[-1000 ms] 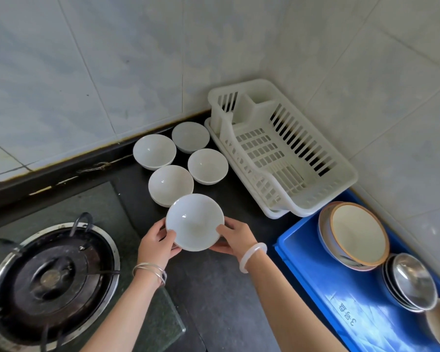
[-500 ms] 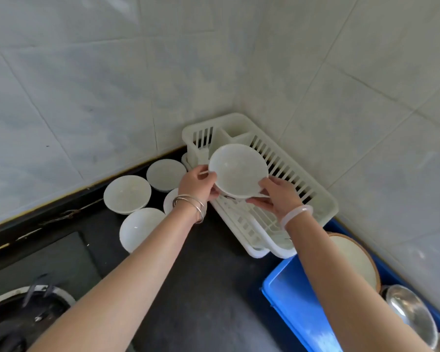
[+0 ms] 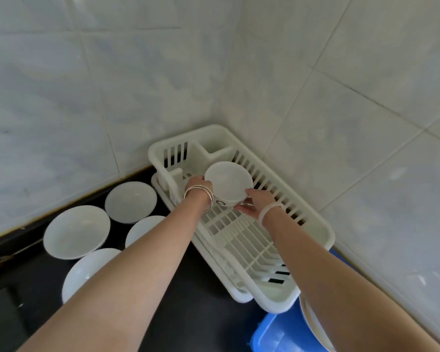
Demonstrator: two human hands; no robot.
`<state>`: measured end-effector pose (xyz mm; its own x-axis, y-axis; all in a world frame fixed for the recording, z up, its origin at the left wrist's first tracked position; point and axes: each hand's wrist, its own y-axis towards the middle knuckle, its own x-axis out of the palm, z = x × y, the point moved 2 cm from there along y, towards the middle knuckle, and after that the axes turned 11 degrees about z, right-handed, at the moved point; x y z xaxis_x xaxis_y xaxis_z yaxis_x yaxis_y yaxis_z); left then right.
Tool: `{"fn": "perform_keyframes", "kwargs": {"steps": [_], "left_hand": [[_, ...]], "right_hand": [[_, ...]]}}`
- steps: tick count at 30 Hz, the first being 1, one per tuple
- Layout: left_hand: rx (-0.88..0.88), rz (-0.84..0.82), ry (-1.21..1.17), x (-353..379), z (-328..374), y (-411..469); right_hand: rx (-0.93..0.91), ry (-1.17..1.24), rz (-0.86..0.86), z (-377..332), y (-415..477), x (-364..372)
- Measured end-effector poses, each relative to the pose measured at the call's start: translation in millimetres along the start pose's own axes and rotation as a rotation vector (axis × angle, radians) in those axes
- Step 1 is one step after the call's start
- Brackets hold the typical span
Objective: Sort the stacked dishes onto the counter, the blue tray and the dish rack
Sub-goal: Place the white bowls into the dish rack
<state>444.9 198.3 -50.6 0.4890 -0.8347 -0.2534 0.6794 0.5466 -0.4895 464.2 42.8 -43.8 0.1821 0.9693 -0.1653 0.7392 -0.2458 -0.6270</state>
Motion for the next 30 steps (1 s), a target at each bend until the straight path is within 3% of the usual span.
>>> {"fn": "perform_keyframes", "kwargs": {"steps": [9, 20, 26, 30], "left_hand": [[0.081, 0.028, 0.228, 13.7, 2.9, 18.7], [0.117, 0.015, 0.249, 12.5, 9.3, 3.3], [0.161, -0.026, 0.280, -5.9, 13.5, -15.6], [0.242, -0.006, 0.176, -33.0, 11.2, -43.3]], "right_hand": [[-0.025, 0.054, 0.029, 4.3, 26.4, 10.2], [0.018, 0.085, 0.015, 8.6, 9.8, 8.6], [-0.090, -0.082, 0.017, -1.4, -18.1, -8.9], [-0.308, -0.200, -0.012, -7.2, -58.8, -16.3]]}}
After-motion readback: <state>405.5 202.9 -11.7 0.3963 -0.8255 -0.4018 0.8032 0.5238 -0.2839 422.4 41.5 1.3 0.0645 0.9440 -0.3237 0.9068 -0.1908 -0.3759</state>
